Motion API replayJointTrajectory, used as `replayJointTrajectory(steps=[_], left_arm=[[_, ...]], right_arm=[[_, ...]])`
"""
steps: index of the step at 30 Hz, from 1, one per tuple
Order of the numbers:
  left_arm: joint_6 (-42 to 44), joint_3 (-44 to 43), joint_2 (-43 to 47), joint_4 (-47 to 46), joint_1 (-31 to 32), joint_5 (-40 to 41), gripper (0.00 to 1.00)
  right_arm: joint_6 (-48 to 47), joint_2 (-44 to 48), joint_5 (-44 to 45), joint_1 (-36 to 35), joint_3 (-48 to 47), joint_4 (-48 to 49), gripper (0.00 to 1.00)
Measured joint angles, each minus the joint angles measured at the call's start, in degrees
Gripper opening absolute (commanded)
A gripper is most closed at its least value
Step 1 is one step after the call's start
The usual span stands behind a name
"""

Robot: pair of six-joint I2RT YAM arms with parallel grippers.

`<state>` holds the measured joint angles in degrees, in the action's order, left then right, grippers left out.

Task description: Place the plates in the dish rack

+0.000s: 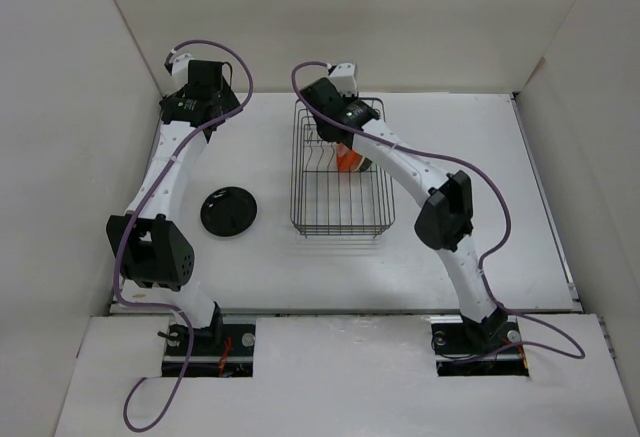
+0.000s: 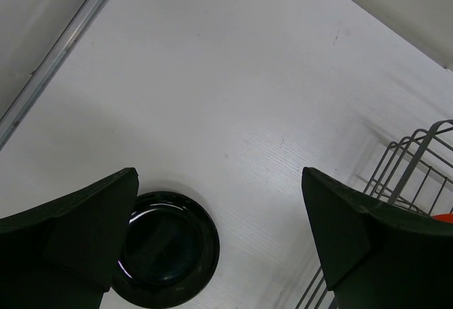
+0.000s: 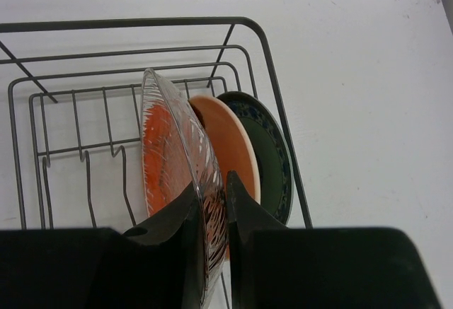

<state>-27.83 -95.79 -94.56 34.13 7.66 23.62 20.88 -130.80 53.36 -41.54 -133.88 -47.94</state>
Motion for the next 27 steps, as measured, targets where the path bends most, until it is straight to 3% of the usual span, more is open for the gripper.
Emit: replayJointTrajectory(steps=[1,2,6,15,19,23,27], left_arm=[[0.0,0.0,0.0,0.0,0.0,-0.1,1.0],[0.0,0.0,0.0,0.0,0.0,-0.1,1.0],[0.2,0.0,0.0,0.0,0.0,-0.2,1.0],[-0.2,0.0,-0.5,0.4,0.0,-0.5,1.0],[-1.7,0.4,-0.5,1.0,-0.5,-0.6,1.0],[-3.1,8.8,3.3,-1.0,-4.1,-4.2,1.0],[-5.2,19.0,8.6,-0.5,-9.6,-6.4,1.0]], right_arm=[[0.0,-0.1,-0.3,0.1,0.0,0.2,0.13],[-0.2,-0.2,-0.7,0.2,0.0,0.3,0.33],[-0.3,-0.7,-2.1,0.3,0.0,0.9,0.51],[-0.7,-0.9,-3.9,0.3,0.0,1.7,0.67],[-1.8,1.4,-4.2,0.1,0.2,1.6,0.81],[-3.9,9.3,-4.4,-0.6,2.8,2.3,0.91],[-6.9,22.2,-7.2,-1.6,9.9,5.0,0.91]])
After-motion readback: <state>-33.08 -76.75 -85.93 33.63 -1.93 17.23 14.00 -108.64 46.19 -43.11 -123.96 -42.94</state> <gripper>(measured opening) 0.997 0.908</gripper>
